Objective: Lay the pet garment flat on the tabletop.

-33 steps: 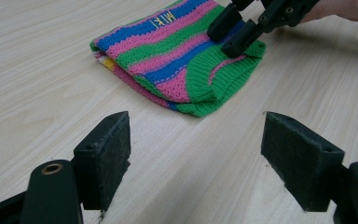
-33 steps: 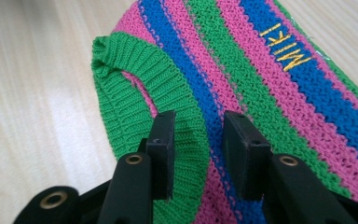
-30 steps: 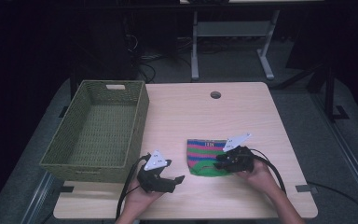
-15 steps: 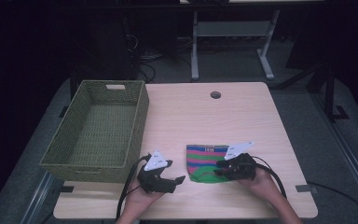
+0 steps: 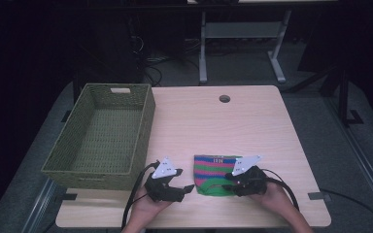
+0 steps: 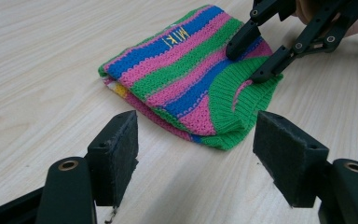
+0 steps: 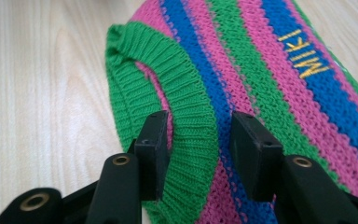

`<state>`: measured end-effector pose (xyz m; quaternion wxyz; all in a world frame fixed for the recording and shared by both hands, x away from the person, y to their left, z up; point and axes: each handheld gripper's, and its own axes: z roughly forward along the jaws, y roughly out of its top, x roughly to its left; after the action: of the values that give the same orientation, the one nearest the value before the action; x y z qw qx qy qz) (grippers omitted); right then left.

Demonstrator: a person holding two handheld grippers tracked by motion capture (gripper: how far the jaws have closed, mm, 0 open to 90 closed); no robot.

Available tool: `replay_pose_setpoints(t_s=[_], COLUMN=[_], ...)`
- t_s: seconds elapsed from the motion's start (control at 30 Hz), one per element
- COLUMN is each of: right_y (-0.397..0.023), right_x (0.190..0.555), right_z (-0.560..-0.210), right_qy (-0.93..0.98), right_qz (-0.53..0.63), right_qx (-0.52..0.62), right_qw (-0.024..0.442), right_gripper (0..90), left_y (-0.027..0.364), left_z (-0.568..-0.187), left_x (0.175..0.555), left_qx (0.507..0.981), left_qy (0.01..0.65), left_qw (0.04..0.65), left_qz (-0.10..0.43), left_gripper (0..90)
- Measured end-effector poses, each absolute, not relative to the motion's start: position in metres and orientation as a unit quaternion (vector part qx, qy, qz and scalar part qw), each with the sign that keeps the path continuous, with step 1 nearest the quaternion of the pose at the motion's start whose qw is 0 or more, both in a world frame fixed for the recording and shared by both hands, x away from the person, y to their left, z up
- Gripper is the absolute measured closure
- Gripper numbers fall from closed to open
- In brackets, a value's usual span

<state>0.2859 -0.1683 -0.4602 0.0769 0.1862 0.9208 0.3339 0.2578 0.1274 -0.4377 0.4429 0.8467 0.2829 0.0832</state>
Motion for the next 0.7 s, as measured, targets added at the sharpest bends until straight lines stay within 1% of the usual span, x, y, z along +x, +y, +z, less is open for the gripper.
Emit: replay_pose_setpoints(t_s=[0.27,0.37,0.47,0.6,0.7], right_y=[-0.170,-0.171,-0.176,-0.187,-0.195], right_x=[0.280,0.282,0.284,0.278,0.275], right_z=[-0.463,-0.461,-0.456,-0.450,-0.447], right_qy=[0.916,0.915,0.902,0.900,0.898], right_qz=[0.353,0.353,0.374,0.382,0.384], right_qx=[0.180,0.188,0.215,0.209,0.212], right_qw=[0.070,0.053,0.019,0.030,0.030], right_gripper=[55.5,51.3,48.8,49.0,51.1], left_y=[0.124,0.119,0.116,0.110,0.106], left_z=[-0.438,-0.438,-0.436,-0.435,-0.432], left_x=[0.257,0.258,0.257,0.259,0.263], left_qx=[0.850,0.853,0.858,0.868,0.877], left_qy=[0.274,0.267,0.253,0.237,0.220], left_qw=[0.443,0.441,0.441,0.431,0.424], left_qz=[0.078,0.076,0.073,0.067,0.059], left_gripper=[32.0,32.6,33.2,33.5,37.4])
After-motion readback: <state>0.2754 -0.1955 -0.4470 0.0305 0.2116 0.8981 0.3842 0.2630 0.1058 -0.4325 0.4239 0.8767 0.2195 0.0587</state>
